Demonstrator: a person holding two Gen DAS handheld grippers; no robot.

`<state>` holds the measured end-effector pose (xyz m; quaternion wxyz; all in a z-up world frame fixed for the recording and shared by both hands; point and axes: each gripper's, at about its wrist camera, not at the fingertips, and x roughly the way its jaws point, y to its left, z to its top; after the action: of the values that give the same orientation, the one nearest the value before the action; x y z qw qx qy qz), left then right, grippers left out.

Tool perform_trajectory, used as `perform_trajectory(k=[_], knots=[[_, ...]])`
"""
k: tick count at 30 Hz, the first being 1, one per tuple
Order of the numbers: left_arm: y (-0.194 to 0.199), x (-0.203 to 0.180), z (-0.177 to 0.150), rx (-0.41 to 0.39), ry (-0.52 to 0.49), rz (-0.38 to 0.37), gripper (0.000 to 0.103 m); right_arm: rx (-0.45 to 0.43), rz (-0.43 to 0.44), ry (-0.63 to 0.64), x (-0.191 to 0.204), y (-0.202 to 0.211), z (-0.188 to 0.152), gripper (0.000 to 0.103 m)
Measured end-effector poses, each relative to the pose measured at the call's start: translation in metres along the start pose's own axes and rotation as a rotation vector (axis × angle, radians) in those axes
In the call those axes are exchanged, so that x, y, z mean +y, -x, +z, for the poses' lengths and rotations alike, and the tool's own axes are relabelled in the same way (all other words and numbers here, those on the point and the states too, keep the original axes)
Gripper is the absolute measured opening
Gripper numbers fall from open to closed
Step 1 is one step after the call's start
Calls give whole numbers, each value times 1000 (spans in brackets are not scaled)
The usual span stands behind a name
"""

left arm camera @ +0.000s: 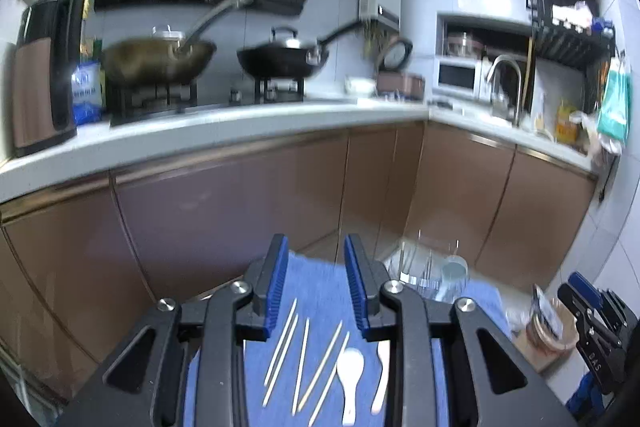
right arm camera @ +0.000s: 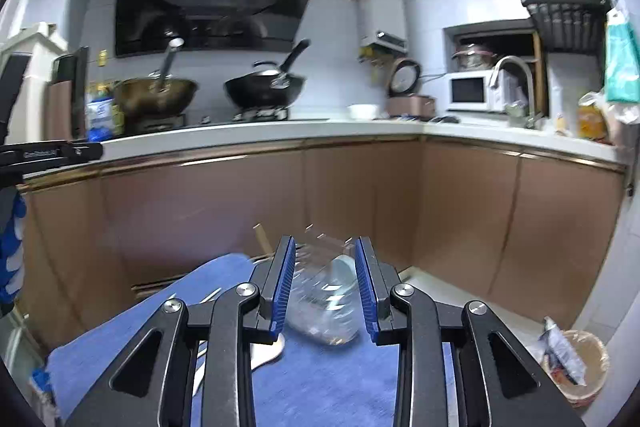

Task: Organize utensils
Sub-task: 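Grasp another chopstick with the left gripper while the right gripper grasps a white spoon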

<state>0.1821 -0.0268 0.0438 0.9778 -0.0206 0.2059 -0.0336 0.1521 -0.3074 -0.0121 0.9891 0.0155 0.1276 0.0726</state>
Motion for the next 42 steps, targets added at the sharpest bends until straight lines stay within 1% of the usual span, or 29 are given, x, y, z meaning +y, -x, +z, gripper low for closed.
perform_trajectory(k=[3, 4, 8, 15, 18, 24, 27, 29, 33, 35, 39, 42], knots=[[-12, 5, -12, 106, -3, -26, 28, 44, 68, -14, 2, -4, -11, 29], [-16, 6, -16, 130, -2, -29, 28, 59, 90, -23, 2, -6, -15, 29], [-40, 14, -37, 234, -1, -34, 28, 120, 140, -59, 0, -13, -35, 29], [-94, 30, -75, 372, -5, -47, 28, 243, 173, -128, -11, -40, -73, 29], [-116, 37, -86, 413, -2, -53, 28, 299, 182, -156, -12, -58, -88, 29], [-163, 60, -104, 487, 34, -83, 28, 407, 260, -199, 1, -98, -114, 29], [-190, 70, -109, 534, 49, -102, 28, 462, 298, -190, 19, -122, -124, 25], [-213, 77, -111, 577, 58, -127, 28, 499, 340, -182, 33, -141, -128, 22], [-253, 84, -108, 655, 81, -181, 28, 574, 400, -186, 55, -179, -139, 21], [-275, 81, -107, 693, 68, -194, 28, 618, 416, -177, 64, -198, -145, 21], [-311, 73, -106, 745, 30, -189, 27, 671, 424, -154, 73, -220, -153, 21], [-334, 62, -107, 779, -7, -179, 27, 688, 431, -140, 74, -229, -155, 21]])
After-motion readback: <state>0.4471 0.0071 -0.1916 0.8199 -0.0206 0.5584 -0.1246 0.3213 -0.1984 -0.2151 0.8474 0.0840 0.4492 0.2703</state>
